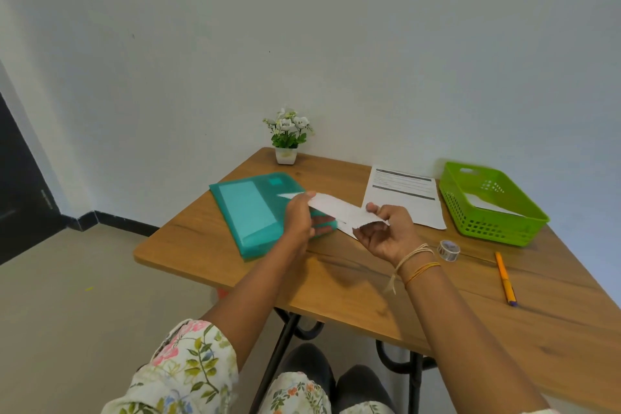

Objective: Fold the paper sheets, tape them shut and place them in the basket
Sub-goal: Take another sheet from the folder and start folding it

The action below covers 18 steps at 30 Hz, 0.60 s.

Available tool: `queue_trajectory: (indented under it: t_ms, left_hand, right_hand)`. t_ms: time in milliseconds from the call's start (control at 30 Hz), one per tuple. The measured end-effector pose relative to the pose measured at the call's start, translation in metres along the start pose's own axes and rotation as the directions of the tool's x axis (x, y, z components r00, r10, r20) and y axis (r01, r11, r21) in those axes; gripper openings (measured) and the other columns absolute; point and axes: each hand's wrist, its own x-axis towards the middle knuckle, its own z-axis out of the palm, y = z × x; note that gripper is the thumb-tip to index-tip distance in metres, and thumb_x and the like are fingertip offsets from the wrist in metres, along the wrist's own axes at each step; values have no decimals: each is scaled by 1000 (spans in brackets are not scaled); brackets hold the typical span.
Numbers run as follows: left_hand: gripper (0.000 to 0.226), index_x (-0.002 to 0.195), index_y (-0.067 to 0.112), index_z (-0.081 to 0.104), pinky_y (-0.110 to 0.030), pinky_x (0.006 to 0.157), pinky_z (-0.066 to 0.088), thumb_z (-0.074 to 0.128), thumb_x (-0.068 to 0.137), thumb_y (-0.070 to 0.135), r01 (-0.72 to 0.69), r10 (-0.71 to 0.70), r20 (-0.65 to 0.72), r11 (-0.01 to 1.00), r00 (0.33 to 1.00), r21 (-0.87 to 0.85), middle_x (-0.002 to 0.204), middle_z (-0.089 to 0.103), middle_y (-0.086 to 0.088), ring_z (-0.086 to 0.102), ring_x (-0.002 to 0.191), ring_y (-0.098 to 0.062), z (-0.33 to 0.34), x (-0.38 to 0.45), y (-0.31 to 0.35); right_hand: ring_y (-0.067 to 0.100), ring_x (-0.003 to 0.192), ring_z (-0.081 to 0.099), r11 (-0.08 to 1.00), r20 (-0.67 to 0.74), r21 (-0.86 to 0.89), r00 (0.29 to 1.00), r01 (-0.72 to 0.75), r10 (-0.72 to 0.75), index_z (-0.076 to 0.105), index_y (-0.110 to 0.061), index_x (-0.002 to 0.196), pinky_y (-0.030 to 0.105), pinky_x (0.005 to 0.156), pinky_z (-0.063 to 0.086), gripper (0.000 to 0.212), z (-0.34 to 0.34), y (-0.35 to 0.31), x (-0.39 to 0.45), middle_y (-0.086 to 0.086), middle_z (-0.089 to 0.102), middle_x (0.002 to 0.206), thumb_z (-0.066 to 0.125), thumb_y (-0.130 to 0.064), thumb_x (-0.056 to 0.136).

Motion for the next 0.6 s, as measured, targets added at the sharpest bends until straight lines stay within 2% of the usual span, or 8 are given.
queue_trajectory:
  t_ms: [67, 133, 167, 233, 300, 400, 533, 600]
  left_hand:
    - [21, 116, 16, 58, -33, 63, 59, 54, 96, 22, -60, 61, -9, 995, 998, 80, 112, 62, -8, 64, 94, -23, -1, 4, 1]
    - [27, 124, 21, 59, -26, 65, 59, 52, 98, 19, -160, 164, 9, 944, 986, 287, 126, 55, -2, 59, 102, -20, -3, 7, -3]
    - [30, 128, 23, 57, -27, 71, 59, 51, 99, 19, -189, 185, 45, 913, 982, 361, 133, 50, -1, 55, 109, -20, -5, 8, -4]
    - [42, 142, 25, 41, -38, 99, 49, 46, 101, 24, -257, 207, 153, 829, 966, 497, 150, 37, -1, 43, 130, -23, -11, 13, -10]
    - [60, 153, 26, 14, -44, 113, 31, 43, 101, 31, -329, 225, 240, 697, 944, 637, 158, 22, -3, 28, 142, -26, -18, 14, -19]
    - [77, 152, 31, -11, -48, 111, 32, 46, 100, 34, -309, 205, 236, 492, 950, 814, 156, 28, -9, 35, 139, -31, -31, 15, -32]
    - [72, 154, 23, 6, -45, 111, 33, 48, 97, 39, -306, 221, 286, 61, 932, 950, 154, 33, -10, 37, 137, -29, -54, 21, -46]
    - [59, 152, 21, 21, -44, 113, 29, 40, 100, 41, -332, 262, 338, -67, 904, 941, 153, 34, -8, 34, 139, -26, -65, 23, -48]
  right_hand:
    - [28, 90, 69, 997, -3, -74, 1000, -21, 21, 55, -8, 91, 38, 66, 59, 17, -6, 2, 0, 13, 65, 97, 48, -2, 77]
    - [36, 105, 64, 998, 0, -62, 1000, -18, 18, 53, -6, 111, 42, 68, 59, 38, -10, 3, 2, 20, 61, 116, 66, -1, 75]
    - [36, 106, 63, 998, -7, -68, 1000, -11, 11, 51, -7, 120, 43, 68, 60, 49, -11, 3, 4, 21, 59, 118, 69, 1, 75]
    - [35, 106, 61, 982, -34, -191, 999, -1, -5, 44, -9, 134, 45, 79, 59, 61, -10, 4, 9, 18, 58, 112, 65, 7, 80]
    - [36, 108, 60, 924, -117, -383, 991, 13, -62, 41, -10, 138, 48, 93, 52, 64, -11, 7, 16, 16, 58, 112, 61, 13, 82]
    - [34, 104, 58, 790, -246, -611, 940, 38, -236, 55, -1, 125, 44, 91, 52, 47, -15, 13, 25, 18, 60, 118, 62, 11, 80]
    - [33, 100, 58, 650, -253, -753, 871, 97, -422, 66, -4, 112, 46, 89, 53, 35, -21, 19, 31, 16, 65, 114, 63, 4, 78]
    - [33, 102, 59, 617, -253, -780, 847, 107, -467, 66, -6, 115, 48, 90, 53, 36, -20, 22, 31, 14, 64, 117, 61, 1, 80]
